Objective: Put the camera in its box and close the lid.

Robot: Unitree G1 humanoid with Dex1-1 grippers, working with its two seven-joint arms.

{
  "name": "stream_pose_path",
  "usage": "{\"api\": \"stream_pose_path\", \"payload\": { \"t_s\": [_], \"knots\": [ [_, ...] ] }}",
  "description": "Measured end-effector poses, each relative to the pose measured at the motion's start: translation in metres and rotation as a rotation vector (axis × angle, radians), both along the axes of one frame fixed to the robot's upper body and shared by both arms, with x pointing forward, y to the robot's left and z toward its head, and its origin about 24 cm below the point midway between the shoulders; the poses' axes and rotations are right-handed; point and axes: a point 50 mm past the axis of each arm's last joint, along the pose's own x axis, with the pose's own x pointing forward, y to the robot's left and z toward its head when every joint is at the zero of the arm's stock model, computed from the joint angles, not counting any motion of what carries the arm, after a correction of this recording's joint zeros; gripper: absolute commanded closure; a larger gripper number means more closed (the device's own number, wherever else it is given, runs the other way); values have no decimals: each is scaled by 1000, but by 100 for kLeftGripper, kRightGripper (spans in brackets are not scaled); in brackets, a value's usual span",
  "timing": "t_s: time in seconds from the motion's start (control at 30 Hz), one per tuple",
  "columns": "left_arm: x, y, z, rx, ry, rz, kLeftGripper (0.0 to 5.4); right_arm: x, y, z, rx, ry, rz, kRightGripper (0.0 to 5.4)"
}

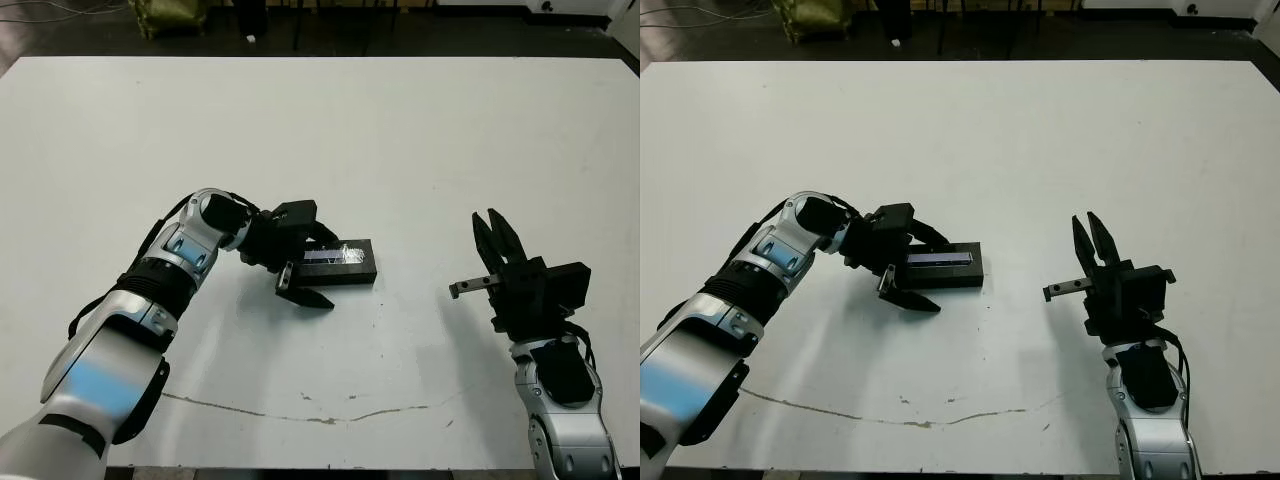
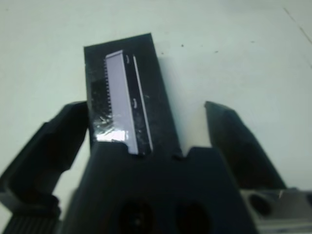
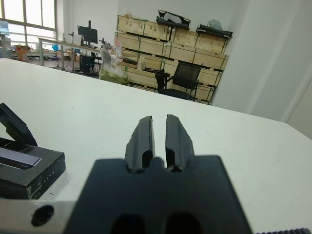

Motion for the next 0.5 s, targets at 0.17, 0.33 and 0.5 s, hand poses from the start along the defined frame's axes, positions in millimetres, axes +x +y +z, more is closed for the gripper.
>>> {"api": "stream_pose_path", "payload": {
  "t_s": [0.17, 0.33, 0.5],
  "knots": [
    [0, 0, 0, 2, 3, -3, 2, 0, -1, -2, -2, -9, 11, 540],
    [0, 1, 0, 1, 5, 0, 2, -1, 0, 1, -10, -11, 9, 540],
    [0, 6, -4, -67, 6, 69, 2, -1, 0, 0, -9, -3, 8, 540]
  ]
}}
